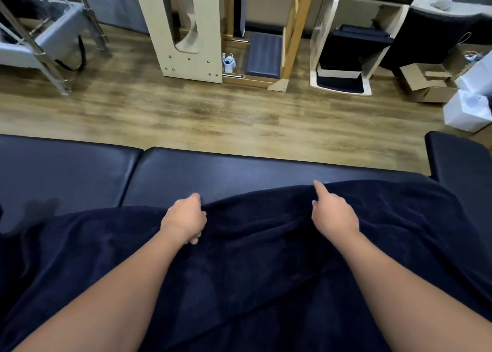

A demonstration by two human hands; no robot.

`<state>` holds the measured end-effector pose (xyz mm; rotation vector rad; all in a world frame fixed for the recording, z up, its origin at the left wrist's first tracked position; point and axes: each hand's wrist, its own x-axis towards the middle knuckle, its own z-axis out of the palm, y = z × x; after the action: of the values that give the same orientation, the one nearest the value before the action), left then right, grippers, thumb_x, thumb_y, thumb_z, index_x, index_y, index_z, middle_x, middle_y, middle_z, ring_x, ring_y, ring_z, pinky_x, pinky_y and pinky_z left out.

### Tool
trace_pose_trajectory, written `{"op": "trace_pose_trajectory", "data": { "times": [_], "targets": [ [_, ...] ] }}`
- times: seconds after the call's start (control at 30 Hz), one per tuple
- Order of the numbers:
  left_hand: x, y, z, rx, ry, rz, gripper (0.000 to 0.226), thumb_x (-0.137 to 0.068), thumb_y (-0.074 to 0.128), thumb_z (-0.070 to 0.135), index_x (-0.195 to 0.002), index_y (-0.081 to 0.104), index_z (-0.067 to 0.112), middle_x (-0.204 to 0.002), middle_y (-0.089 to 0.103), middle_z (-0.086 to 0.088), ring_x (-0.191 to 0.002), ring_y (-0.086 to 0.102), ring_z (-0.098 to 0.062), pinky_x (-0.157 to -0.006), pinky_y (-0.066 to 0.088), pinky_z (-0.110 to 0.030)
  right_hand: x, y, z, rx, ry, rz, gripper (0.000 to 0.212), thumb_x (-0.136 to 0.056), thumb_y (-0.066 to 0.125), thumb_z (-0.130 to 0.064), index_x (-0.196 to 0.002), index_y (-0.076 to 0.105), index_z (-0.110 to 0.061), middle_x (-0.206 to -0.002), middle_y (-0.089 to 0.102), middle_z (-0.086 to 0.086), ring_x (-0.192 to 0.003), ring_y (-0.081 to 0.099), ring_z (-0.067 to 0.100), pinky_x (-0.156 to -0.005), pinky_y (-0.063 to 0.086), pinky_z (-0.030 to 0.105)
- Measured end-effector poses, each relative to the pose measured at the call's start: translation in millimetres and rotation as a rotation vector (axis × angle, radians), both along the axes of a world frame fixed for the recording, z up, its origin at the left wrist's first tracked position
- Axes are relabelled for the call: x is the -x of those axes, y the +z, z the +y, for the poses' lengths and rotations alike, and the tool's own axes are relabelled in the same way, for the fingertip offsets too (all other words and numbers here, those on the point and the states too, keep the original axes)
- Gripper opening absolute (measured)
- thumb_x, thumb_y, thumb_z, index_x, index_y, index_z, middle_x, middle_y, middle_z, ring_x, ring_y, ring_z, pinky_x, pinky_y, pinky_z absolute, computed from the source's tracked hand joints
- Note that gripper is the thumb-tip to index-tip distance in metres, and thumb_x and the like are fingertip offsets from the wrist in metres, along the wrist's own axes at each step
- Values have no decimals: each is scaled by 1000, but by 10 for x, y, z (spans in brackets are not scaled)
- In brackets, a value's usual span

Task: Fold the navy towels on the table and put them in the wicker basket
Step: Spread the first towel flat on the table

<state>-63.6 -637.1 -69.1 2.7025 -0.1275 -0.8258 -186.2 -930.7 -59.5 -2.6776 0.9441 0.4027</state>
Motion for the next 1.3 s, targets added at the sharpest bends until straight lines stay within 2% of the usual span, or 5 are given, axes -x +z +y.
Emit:
{"op": "trace_pose_trajectory", "data": {
  "times": [0.27,0.43,0.63,1.1,1.3],
  "targets": [
    [-815,127,-463,233,90,-298,12,-102,48,20,-108,44,10,-97,62,-21,-101,55,-43,-78,41,-40,-523,-18,-434,26,2,98,9,-99,53,-24,-104,53,-17,-104,62,9,-86,54,34,-71,47,38],
    [-603,169,-849,71,-158,-88,104,-91,68,45,-153,-15,46,-167,10,-18,-153,17,-37,-118,19,-65,-824,-16,-543,2,-149,-297,12,-100,49,-21,-110,55,-17,-103,66,13,-88,55,35,-74,47,40],
    [320,-11,-1612,-70,-582,-55,102,-77,58,81,-154,-1,52,-167,-16,-11,-152,-15,-42,-113,9,-75,-395,-202,-532,-44,114,-235,43,-98,55,-21,-141,52,-24,-142,54,-5,-131,46,25,-103,40,48],
    [638,-252,-2282,-238,-465,-18,127,-61,71,84,-139,-28,67,-153,-38,-28,-139,-26,-63,-105,17,-82,157,-177,-2086,45,-356,49,20,-97,57,-25,-116,55,-22,-116,62,11,-88,53,32,-67,43,36],
    [607,-253,-2331,-257,-445,-12,134,-57,74,83,-131,-37,69,-153,-41,-24,-142,-23,-60,-106,18,-80,-90,-226,-2313,56,-340,-379,5,-101,49,-17,-101,51,-12,-93,59,7,-90,56,34,-69,41,38]
  ]
}}
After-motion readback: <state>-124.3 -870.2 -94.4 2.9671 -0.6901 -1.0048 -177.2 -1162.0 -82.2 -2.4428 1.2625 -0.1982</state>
